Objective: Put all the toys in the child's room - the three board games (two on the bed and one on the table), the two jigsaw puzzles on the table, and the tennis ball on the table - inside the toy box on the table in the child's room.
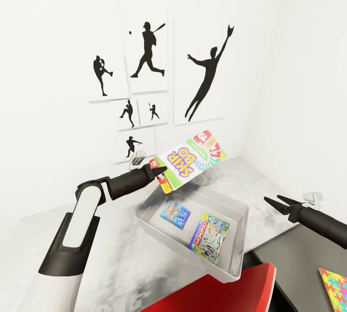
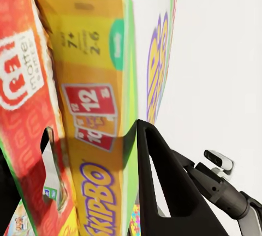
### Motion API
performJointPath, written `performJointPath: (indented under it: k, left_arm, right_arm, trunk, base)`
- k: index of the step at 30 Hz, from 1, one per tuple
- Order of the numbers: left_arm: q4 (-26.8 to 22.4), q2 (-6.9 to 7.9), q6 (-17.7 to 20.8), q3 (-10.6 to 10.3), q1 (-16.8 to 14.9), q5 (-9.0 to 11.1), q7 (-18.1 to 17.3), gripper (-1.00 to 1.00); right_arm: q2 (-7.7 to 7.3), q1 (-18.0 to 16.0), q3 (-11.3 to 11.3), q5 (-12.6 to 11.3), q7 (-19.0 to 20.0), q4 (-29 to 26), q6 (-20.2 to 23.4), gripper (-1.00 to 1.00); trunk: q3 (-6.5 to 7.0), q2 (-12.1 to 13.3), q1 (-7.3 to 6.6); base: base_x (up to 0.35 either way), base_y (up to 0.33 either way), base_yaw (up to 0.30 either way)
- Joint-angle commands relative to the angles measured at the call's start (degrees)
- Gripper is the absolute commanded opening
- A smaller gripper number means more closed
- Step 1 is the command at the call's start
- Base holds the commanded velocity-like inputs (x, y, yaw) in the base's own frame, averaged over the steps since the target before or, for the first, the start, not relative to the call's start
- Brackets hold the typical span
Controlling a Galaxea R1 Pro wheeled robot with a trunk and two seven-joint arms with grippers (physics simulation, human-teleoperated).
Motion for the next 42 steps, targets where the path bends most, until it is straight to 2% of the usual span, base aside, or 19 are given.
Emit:
performJointPath:
  k: [1,12,15,16,18,20,24,25,26,27,28,30,33,36,37,38,39,40,42]
  left_arm:
    - [-0.02,-0.03,0.24,0.05,-0.06,0.02,-0.04,-1.00]
    - [-0.02,0.47,1.74,-0.03,-0.93,0.26,-1.66,-1.00]
    - [0.27,2.13,3.72,-0.10,-4.03,0.60,-4.27,-1.00]
    - [0.27,2.13,3.72,-0.10,-4.03,0.60,-4.27,-1.00]
    - [1.03,4.51,4.50,-0.93,-6.95,1.22,-6.55,-1.00]
    - [2.85,7.39,4.80,-3.48,-9.80,2.90,-8.79,-1.00]
    - [9.98,12.58,4.80,-11.46,-16.04,8.99,-13.75,-1.00]
    - [9.98,12.58,4.80,-11.46,-16.04,8.99,-13.75,-1.00]
    - [11.88,13.45,4.80,-13.31,-17.62,10.32,-15.15,-1.00]
    - [15.48,14.71,4.80,-16.42,-20.45,12.25,-18.03,-1.00]
    - [15.48,14.71,4.80,-16.42,-20.45,12.25,-18.03,-1.00]
    - [18.19,15.43,4.80,-18.92,-22.82,13.34,-20.31,-1.00]
    - [21.50,16.08,4.80,-22.32,-25.82,12.92,-22.28,-1.00]
    - [24.15,16.22,4.80,-24.66,-27.63,10.50,-23.30,-1.00]
    - [24.75,16.14,4.80,-25.17,-28.02,9.50,-23.54,-1.00]
    - [24.75,16.14,4.80,-25.17,-28.02,9.50,-23.54,-1.00]
    - [25.65,15.82,4.80,-25.93,-28.64,7.71,-24.01,-1.00]
    - [25.65,15.82,4.80,-25.93,-28.64,7.71,-24.01,-1.00]
    - [26.27,15.52,4.80,-26.47,-29.07,6.40,-24.39,-1.00]
  right_arm:
    - [-0.01,-0.05,-0.04,-0.24,0.09,0.00,0.40,1.00]
    - [-0.26,-0.05,-0.09,-0.31,0.09,0.00,0.85,1.00]
    - [-0.80,-0.34,-0.60,-0.33,0.08,0.21,2.59,1.00]
    - [-0.80,-0.34,-0.60,-0.33,0.08,0.21,2.59,1.00]
    - [-1.53,-0.85,-1.42,-0.30,-0.19,0.69,5.33,1.00]
    - [-2.61,-1.48,-2.37,-0.28,-0.25,1.48,8.58,1.00]
    - [-4.60,-2.25,-3.43,-0.28,-0.19,2.71,13.25,1.00]
    - [-4.60,-2.25,-3.43,-0.28,-0.19,2.71,13.25,1.00]
    - [-4.89,-2.37,-3.58,-0.27,-0.20,2.91,13.91,1.00]
    - [-5.34,-2.53,-3.82,-0.31,-0.14,3.17,14.87,1.00]
    - [-5.34,-2.53,-3.82,-0.31,-0.14,3.17,14.87,1.00]
    - [-5.56,-2.62,-4.03,-0.34,-0.02,3.33,15.44,1.00]
    - [-5.83,-2.66,-4.53,-0.37,0.08,3.47,15.91,1.00]
    - [-6.03,-2.71,-5.00,-0.35,0.13,3.54,16.13,1.00]
    - [-6.08,-2.70,-5.10,-0.33,0.14,3.55,16.18,1.00]
    - [-6.08,-2.70,-5.10,-0.33,0.14,3.55,16.18,1.00]
    - [-6.14,-2.70,-5.21,-0.29,0.15,3.57,16.22,1.00]
    - [-6.14,-2.70,-5.21,-0.29,0.15,3.57,16.22,1.00]
    - [-6.15,-2.70,-5.28,-0.27,0.16,3.56,16.25,1.00]
  trunk:
    - [-0.12,-0.12,0.03]
    - [-0.12,-0.12,0.03]
    - [-0.12,-0.12,0.03]
    - [-0.12,-0.12,0.03]
    - [-0.12,-0.12,0.03]
    - [-0.12,-0.12,0.03]
    - [-0.12,-0.12,0.03]
    - [-0.12,-0.12,0.03]
    - [-0.12,-0.12,0.03]
    - [-0.12,-0.12,0.03]
    - [-0.12,-0.12,0.03]
    - [-0.12,-0.12,0.03]
    - [-0.12,-0.12,0.03]
    - [-0.12,-0.12,0.03]
    - [-0.12,-0.12,0.03]
    - [-0.12,-0.12,0.03]
    - [-0.12,-0.12,0.03]
    - [-0.12,-0.12,0.03]
    - [-0.12,-0.12,0.03]
  base:
    - [0.000,0.000,0.000]
    - [0.000,0.000,0.000]
    - [0.000,0.000,0.000]
    - [0.000,0.000,0.000]
    - [0.000,0.000,0.000]
    - [0.000,0.000,0.000]
    - [0.000,0.000,0.000]
    - [0.000,0.000,0.000]
    - [0.000,0.000,0.000]
    - [0.000,0.000,0.000]
    - [0.000,0.000,0.000]
    - [0.000,0.000,0.000]
    - [0.000,0.000,0.000]
    - [0.000,0.000,0.000]
    - [0.000,0.000,0.000]
    - [0.000,0.000,0.000]
    - [0.000,0.000,-0.012]
    - [0.000,0.000,-0.012]
    - [0.000,0.000,-0.059]
